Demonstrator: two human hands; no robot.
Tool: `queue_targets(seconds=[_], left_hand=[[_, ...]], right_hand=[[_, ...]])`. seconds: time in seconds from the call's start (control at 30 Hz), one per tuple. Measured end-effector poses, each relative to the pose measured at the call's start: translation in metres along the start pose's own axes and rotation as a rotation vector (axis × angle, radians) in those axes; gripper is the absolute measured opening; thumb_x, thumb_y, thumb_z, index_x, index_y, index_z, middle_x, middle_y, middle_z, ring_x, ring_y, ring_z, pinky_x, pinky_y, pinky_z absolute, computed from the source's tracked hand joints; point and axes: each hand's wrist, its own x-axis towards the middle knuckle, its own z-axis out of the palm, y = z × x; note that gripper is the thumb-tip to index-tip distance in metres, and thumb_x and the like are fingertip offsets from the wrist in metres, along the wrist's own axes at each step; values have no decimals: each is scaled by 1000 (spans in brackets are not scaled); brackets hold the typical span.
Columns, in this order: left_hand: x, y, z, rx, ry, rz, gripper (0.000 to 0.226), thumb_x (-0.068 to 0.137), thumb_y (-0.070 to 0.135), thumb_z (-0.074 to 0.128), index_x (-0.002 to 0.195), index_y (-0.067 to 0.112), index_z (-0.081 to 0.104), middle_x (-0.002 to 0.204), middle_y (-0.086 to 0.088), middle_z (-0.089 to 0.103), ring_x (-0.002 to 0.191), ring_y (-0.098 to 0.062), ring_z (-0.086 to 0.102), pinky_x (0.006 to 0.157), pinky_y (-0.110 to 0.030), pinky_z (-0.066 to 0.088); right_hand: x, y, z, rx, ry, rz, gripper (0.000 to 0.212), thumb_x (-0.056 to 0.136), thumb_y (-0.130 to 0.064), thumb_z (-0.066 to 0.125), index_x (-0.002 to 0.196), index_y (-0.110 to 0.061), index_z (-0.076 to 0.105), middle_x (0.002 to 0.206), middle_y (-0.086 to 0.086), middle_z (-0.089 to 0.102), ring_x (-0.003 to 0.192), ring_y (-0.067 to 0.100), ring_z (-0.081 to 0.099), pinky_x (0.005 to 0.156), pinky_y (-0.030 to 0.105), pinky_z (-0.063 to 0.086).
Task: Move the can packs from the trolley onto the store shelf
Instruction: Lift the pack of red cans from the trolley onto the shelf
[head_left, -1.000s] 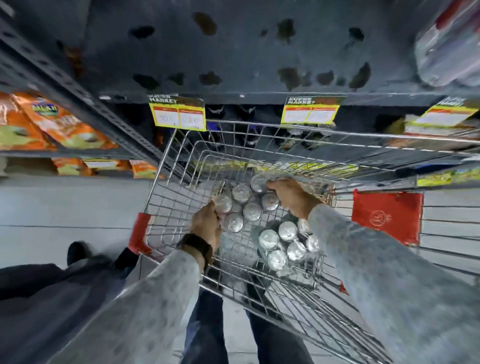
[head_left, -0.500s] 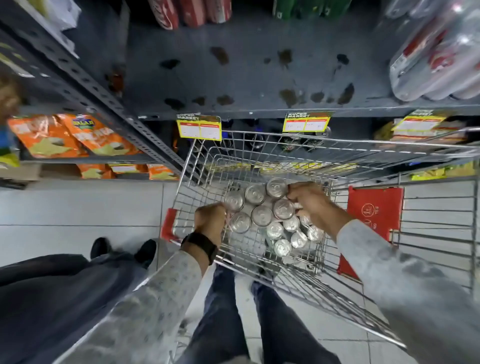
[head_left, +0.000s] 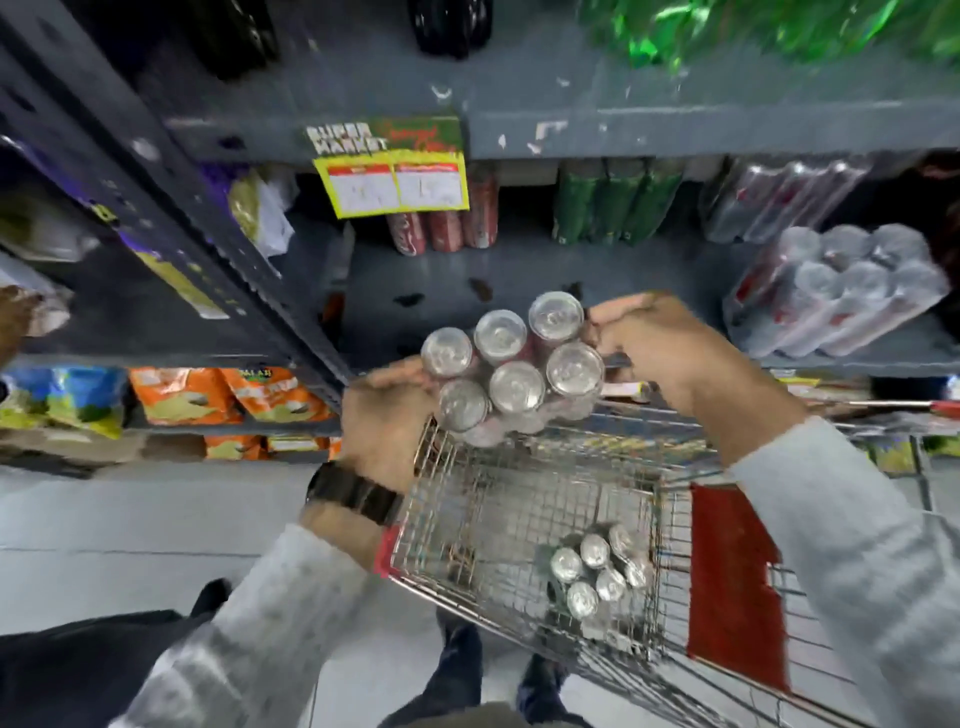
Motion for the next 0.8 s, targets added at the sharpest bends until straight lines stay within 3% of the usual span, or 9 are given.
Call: queue_targets(seconds=[0.1,0.23,0.3,0.4,0.43,0.53,0.67,0.73,0.8], left_hand=[[22,33,5,-57,25,60,34,79,-9,71,110,2,81,115,-18,80,106,-27,77,91,-46,65],[63,54,8,-61,127,51,27,93,-4,60,85,21,65,73,6,64,61,-2,58,55,-17,51],[78,62,6,-69,179,72,27,100,11,58,80,29,53,77,9,52,67,-6,55,65,-21,52],[103,65,2,28,204,79,19,101,11,52,90,13,67,98,-11,69,101,-28,69,81,-29,48],[108,67,4,150,165,98,18,100,5,50,93,9,66,103,-21,67,102,-32,68,80,-30,45],[126,65,6,-82,37,101,33,93,-18,44,80,12,50,103,-18,45,70,-22,42,64,-29,29],[129,63,4,14,-28,88,31,86,-24,44,89,6,53,97,-15,44,83,-25,37,70,-33,30],[124,63,2,-11,-26,71,28,84,-17,49,95,8,55,100,-13,45,94,-26,39,76,-36,34],[114,60,-2,-31,18,43,26,85,-7,57,106,7,63,100,-14,56,96,-24,51,80,-35,44]], right_hand=[[31,-31,16,-76,-48,-38,34,83,-1,51,113,9,64,99,18,62,88,26,57,93,58,58],[78,-64,46,-115,-39,-45,30,90,0,48,114,2,66,105,16,64,93,28,62,94,60,54],[97,-74,61,-164,-43,-39,25,91,1,47,109,1,66,105,17,66,94,30,66,92,57,58],[118,-78,76,-169,-4,-29,14,89,-1,51,94,-7,63,99,19,70,92,35,72,85,54,62],[124,-77,78,-168,15,-26,11,87,-2,52,87,-7,61,95,19,71,88,35,73,82,52,63],[131,-73,82,-152,20,-12,14,84,-9,49,79,-12,61,88,15,73,77,30,73,73,45,65],[135,-64,82,-217,38,-43,18,82,-5,47,77,-13,63,78,10,67,72,26,67,59,31,56],[133,-58,81,-236,30,-78,23,80,-4,46,79,-16,66,79,6,66,79,27,65,63,30,51],[125,-48,77,-216,35,-139,38,84,-6,46,109,-18,73,108,6,73,105,27,66,82,31,53]])
